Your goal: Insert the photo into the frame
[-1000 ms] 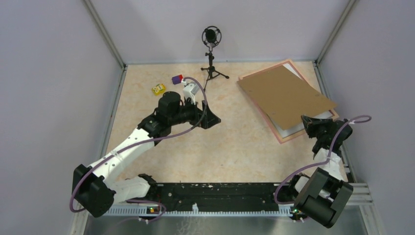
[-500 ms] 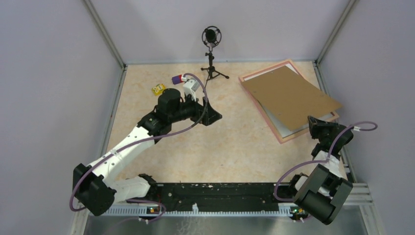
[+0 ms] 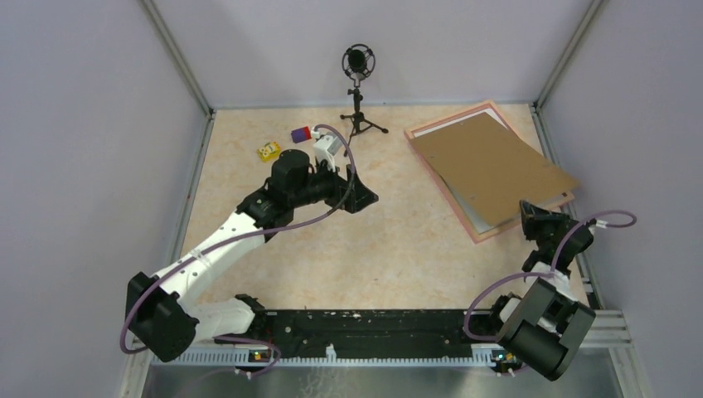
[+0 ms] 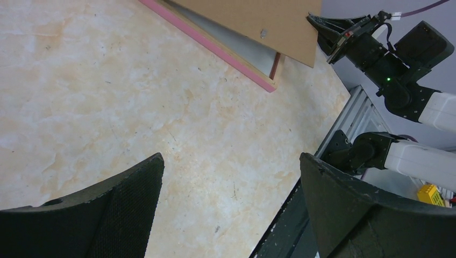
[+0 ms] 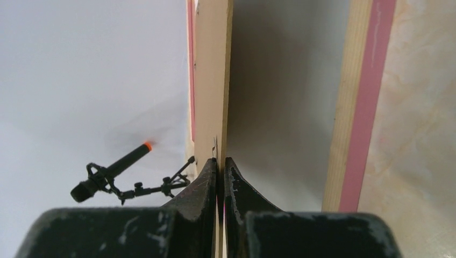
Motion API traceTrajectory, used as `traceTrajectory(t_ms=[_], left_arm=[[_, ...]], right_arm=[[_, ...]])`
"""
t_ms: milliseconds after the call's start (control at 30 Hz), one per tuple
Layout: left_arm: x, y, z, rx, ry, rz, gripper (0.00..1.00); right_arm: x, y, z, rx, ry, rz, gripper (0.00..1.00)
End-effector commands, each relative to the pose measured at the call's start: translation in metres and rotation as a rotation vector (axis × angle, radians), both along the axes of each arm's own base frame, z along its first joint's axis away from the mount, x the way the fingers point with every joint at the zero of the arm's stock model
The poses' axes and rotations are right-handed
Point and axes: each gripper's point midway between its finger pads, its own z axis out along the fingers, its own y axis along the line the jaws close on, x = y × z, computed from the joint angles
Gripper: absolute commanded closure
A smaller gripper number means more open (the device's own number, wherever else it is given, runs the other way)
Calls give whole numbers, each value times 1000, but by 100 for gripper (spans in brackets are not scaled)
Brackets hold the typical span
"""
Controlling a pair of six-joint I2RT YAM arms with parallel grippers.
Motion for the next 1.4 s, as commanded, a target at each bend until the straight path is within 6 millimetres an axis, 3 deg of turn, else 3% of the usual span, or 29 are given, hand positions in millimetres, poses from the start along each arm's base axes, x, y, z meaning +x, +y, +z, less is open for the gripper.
traceTrajectory(t_ms=[0, 133, 300, 467, 567, 633, 667, 800, 933, 1133, 1267, 1367], left_arm=[[5, -7, 6, -16, -47, -9, 1], [5, -9, 4, -15, -46, -17, 1], [6, -10, 4, -13, -46, -15, 1], [6, -10, 4, -16, -43, -14, 1], [7, -10, 4, -17, -44, -12, 1], [7, -10, 3, -12, -44, -8, 1], [7, -9, 3, -11, -44, -7, 1], [9, -8, 2, -2, -48, 0, 1], [9, -7, -1, 3, -47, 2, 1], [9, -9, -3, 7, -47, -4, 1], [10, -7, -5, 18, -47, 8, 1], [11, -7, -6, 22, -45, 8, 1]], right_arm=[[11, 5, 29, -117, -101, 110, 95], [12, 12, 39, -131, -183, 140, 78], [20, 10, 56, -129, -259, 141, 69], [38, 16, 68, -116, -288, 135, 68], [45, 15, 70, -100, -296, 87, 76], [43, 8, 70, -86, -304, 19, 95], [39, 6, 71, -84, -314, -9, 100], [21, -16, 73, -140, -277, -168, 100], [10, -25, 70, -202, -214, -224, 100], [32, -7, 55, -138, -184, -76, 100], [38, 2, 32, -52, -165, -26, 100], [38, 5, 29, -29, -168, -9, 100]])
